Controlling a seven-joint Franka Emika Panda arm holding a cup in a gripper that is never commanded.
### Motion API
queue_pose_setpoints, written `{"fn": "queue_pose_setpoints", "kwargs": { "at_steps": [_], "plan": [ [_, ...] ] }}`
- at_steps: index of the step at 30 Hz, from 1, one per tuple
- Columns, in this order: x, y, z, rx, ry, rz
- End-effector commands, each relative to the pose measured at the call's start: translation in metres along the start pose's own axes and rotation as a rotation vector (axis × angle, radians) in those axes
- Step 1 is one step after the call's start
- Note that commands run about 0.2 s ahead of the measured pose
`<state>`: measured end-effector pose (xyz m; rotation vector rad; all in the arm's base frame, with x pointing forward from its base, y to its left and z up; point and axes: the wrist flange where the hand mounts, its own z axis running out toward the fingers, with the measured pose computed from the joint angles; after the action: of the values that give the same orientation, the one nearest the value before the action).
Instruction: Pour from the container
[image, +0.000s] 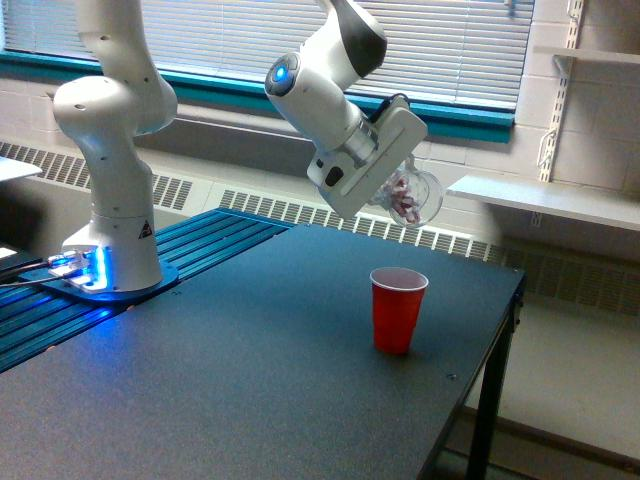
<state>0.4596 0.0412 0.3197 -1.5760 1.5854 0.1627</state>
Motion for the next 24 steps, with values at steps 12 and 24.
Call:
{"fn": "queue_pose_setpoints", "kwargs": {
  "at_steps": [12, 24],
  "plan": [
    [-0.011, 0.001, 0.013, 0.029, -0.053, 0.026],
    [-0.023, 0.007, 0.02, 0.03, -0.078, 0.032]
  ]
}}
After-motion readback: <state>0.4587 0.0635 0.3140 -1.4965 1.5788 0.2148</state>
